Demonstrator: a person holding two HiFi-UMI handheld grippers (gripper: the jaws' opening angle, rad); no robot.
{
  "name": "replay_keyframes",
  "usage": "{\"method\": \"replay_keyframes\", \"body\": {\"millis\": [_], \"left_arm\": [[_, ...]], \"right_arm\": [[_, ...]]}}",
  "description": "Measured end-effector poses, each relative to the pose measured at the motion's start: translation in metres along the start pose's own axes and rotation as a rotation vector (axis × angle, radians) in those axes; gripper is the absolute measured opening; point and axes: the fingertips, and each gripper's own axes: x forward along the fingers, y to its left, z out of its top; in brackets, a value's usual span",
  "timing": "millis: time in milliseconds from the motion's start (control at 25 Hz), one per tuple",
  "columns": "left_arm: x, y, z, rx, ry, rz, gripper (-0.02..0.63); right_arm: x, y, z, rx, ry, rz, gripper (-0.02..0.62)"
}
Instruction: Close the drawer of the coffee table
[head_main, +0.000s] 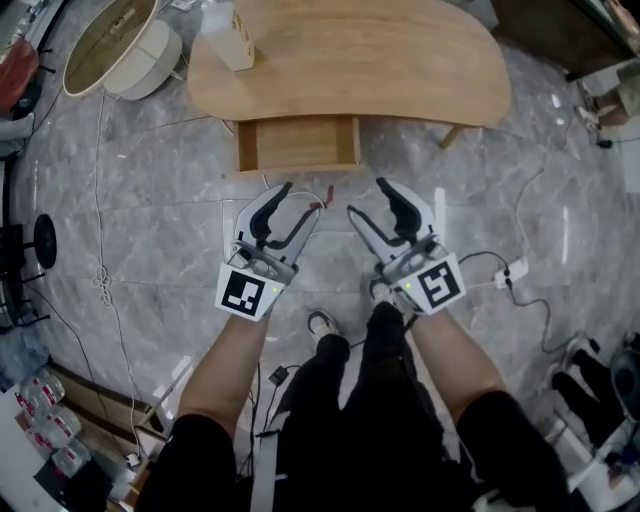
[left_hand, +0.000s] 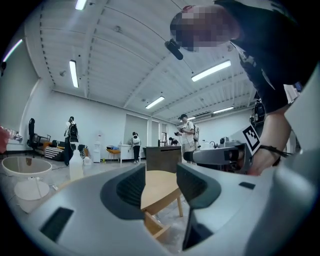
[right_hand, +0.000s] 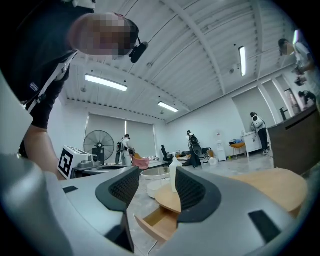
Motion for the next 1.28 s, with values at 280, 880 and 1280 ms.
{"method": "replay_keyframes", "body": {"millis": [280,880,1280], "left_arm": [[-0.014,0.016,0.062,0.033,-0.03,0.01,0.193],[-0.007,0.044,0.029,-0.005,0.004,0.093,0.193],[-0.044,0.084,-0.059,-0.042,0.085,0.004,0.193]], "right_arm": [[0.024,0.029,0.057,-0.033,-0.028,0.05,0.233],[0.037,0.015,0.02,0.035,0.026,0.089,0.233],[0.052,0.019,-0.077,0.071,0.105,-0.103,0.233]]}}
